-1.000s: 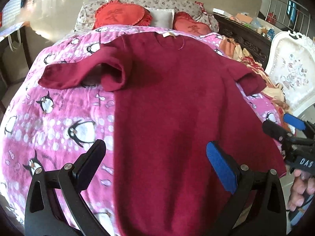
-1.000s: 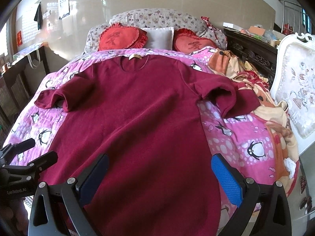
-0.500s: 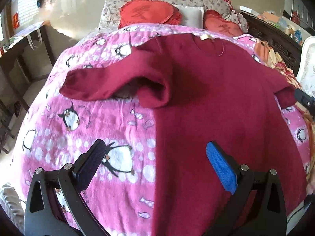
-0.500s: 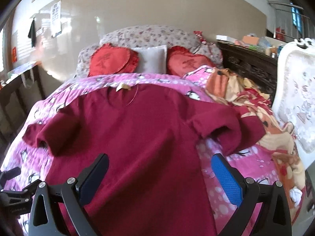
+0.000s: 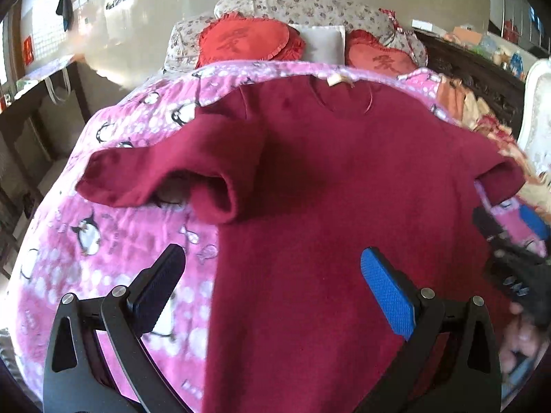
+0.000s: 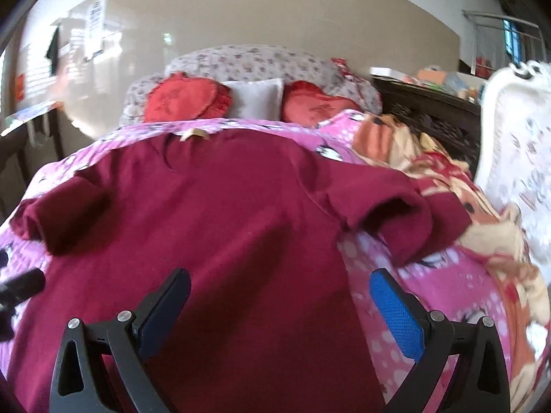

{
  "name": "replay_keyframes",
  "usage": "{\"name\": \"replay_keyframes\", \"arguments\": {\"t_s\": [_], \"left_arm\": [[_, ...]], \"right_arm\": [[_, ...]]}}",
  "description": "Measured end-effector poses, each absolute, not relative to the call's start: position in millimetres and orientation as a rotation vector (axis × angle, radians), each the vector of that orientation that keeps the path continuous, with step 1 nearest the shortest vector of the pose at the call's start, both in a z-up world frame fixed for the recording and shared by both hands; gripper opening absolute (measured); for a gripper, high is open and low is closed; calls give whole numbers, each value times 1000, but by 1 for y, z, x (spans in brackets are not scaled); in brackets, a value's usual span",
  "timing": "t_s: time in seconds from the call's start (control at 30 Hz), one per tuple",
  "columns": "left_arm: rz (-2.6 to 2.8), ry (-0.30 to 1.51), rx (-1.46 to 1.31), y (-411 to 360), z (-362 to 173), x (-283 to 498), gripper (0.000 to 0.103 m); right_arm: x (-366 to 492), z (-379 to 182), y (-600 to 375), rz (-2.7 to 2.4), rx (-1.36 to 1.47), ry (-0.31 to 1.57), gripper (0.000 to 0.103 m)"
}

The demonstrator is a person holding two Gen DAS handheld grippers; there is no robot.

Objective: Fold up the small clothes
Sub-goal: 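Move the left gripper over the sweater's side edge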

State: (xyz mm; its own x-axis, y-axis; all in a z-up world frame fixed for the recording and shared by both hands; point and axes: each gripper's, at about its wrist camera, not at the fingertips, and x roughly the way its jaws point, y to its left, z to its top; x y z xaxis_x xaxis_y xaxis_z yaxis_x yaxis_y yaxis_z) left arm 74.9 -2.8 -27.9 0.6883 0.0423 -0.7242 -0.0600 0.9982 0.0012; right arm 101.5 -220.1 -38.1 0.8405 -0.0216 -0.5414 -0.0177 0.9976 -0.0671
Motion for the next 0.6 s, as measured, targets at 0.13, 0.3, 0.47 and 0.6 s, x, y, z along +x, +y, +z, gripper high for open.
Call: {"name": "replay_keyframes", "arguments": {"t_s": [0.13, 0.3, 0.47, 0.6], "left_arm": [[56, 883, -25, -5, -61, 82, 103], [51, 881, -47, -3, -65, 82, 103], [49, 875, -50, -4, -66, 79, 103], [46, 879, -58, -2, -66, 77, 103]], "right_arm": [[100, -45, -219, -22, -85, 579, 103], [99, -47, -218, -22, -93, 580, 103], [100, -48, -221, -24, -72, 587, 103], [101, -47, -220, -27, -71, 591, 103]]}}
